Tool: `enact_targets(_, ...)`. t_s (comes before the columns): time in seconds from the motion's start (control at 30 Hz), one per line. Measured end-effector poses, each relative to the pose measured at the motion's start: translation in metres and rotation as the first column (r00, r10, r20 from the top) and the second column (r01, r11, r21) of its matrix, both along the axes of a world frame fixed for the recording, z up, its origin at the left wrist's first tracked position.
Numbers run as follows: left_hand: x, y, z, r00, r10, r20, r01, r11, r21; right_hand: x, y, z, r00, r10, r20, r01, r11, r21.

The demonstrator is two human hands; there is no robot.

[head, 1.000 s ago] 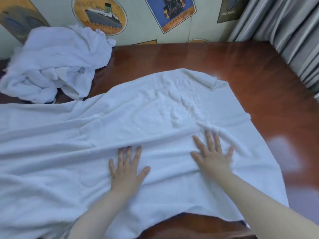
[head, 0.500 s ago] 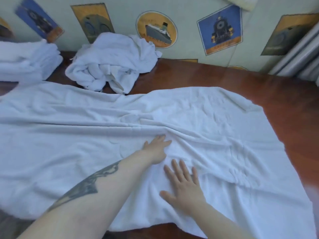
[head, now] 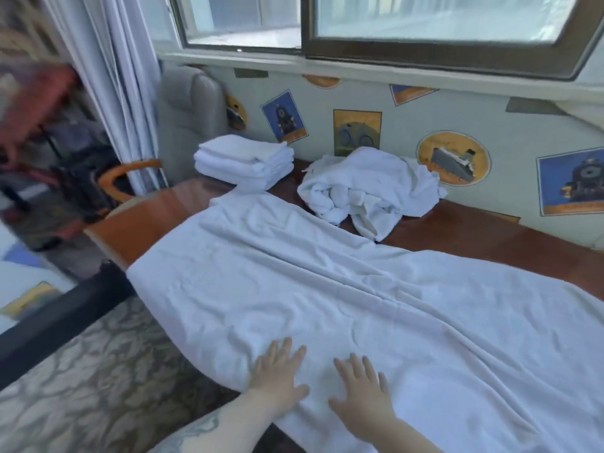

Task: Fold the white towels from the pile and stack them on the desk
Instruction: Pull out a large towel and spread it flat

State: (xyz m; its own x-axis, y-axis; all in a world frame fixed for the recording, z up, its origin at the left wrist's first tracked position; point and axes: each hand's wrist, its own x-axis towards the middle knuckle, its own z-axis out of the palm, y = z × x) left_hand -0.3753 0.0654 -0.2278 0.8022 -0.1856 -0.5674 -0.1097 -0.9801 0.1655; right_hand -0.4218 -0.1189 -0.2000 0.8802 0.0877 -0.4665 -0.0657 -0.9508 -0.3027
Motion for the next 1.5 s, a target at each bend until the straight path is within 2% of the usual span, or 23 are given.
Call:
enact_targets(0.2, 0.032, 0.087, 0.013, 0.993, 0.080, -0.082, -0.080, 0.997, 0.003, 0.030, 0.071, 0.002, 0.998, -0.049, -0.045, 0.049, 0.999, 0.005)
enact_targets(0.4, 0.078, 0.173, 0.016, 0.986, 0.161, -0.050, -0.162, 0.986, -0.029, 0.063, 0.151, -0.008, 0.989, -0.144, -0.037, 0.143, 0.989, -0.028)
enact_targets(0.57, 0.112, 0.213, 0.012, 0.985, 0.097, 0.141, -0.085, 0.992, -0.091, 0.082, 0.184, -0.016, 0.963, -0.265, -0.058, 0.258, 0.960, -0.107)
enact_targets(0.63, 0.125, 0.223, 0.011, 0.973, 0.161, 0.165, -0.139, 0.980, -0.140, 0.085, 0.189, -0.016, 0.954, -0.290, -0.075, 0.279, 0.951, -0.132)
enact_targets(0.73, 0.152, 0.244, 0.007, 0.978, 0.160, 0.132, -0.154, 0.987, -0.053, 0.092, 0.193, -0.014, 0.948, -0.315, -0.039, 0.307, 0.941, -0.144)
enact_targets(0.83, 0.171, 0.255, 0.001, 0.994, 0.086, 0.069, -0.087, 0.996, 0.004, 0.109, 0.200, -0.012, 0.967, -0.253, -0.001, 0.251, 0.961, -0.116)
enact_targets(0.97, 0.192, 0.252, -0.001, 0.999, 0.039, 0.022, -0.039, 0.999, -0.010, 0.139, 0.220, -0.016, 0.991, -0.132, 0.010, 0.132, 0.988, -0.081)
enact_targets(1.13, 0.208, 0.256, -0.001, 1.000, -0.007, -0.029, 0.006, 1.000, -0.009, 0.181, 0.245, -0.023, 0.993, -0.045, -0.105, 0.039, 0.997, -0.063)
enact_targets(1.3, 0.234, 0.261, -0.004, 0.998, -0.066, -0.016, 0.066, 0.998, -0.001, 0.215, 0.238, -0.032, 0.985, -0.042, -0.169, 0.040, 0.999, -0.017)
enact_targets(1.4, 0.247, 0.265, -0.005, 0.995, -0.103, -0.018, 0.103, 0.994, 0.020, 0.223, 0.228, -0.040, 0.994, -0.043, -0.099, 0.042, 0.999, -0.003)
enact_targets(1.5, 0.256, 0.265, -0.011, 0.991, -0.130, 0.034, 0.128, 0.991, 0.033, 0.229, 0.220, -0.047, 0.999, -0.035, -0.003, 0.035, 0.998, -0.054)
